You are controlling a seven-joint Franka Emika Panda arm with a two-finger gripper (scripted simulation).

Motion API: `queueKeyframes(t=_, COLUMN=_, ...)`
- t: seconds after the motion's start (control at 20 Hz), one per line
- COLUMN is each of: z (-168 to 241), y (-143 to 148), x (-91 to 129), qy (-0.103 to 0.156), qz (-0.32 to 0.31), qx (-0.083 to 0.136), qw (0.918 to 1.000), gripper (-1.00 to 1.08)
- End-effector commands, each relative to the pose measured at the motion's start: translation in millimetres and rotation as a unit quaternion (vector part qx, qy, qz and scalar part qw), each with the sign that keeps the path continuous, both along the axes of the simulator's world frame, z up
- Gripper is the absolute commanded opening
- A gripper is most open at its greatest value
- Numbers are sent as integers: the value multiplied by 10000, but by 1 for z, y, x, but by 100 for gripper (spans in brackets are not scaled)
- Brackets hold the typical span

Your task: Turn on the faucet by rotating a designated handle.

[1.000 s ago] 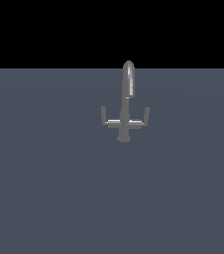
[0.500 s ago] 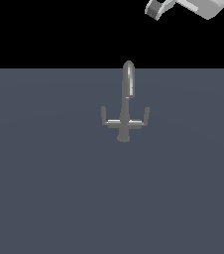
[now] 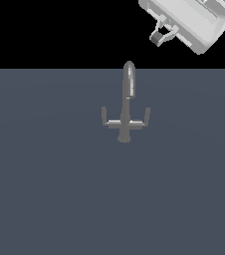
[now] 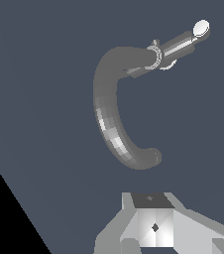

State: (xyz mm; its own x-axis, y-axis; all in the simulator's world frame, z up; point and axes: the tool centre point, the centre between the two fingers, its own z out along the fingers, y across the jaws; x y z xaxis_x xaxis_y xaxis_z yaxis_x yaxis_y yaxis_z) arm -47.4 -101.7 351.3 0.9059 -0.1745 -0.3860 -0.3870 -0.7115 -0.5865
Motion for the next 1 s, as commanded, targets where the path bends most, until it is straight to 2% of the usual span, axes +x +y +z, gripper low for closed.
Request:
queueKeyframes(t=0.0, z=-10, y=-5, x=11, qy=72, qz=-98, qx=237, qw=9996, gripper=-100)
queueKeyframes(t=0.5, z=-57, y=-24, x=52, qy=391, qz=-497, qx=1189, qw=9909, gripper=-100)
queueKeyframes(t=0.95, z=-104, y=-35, x=85, qy=696, qz=-870, qx=2073, qw=9719, gripper=-100)
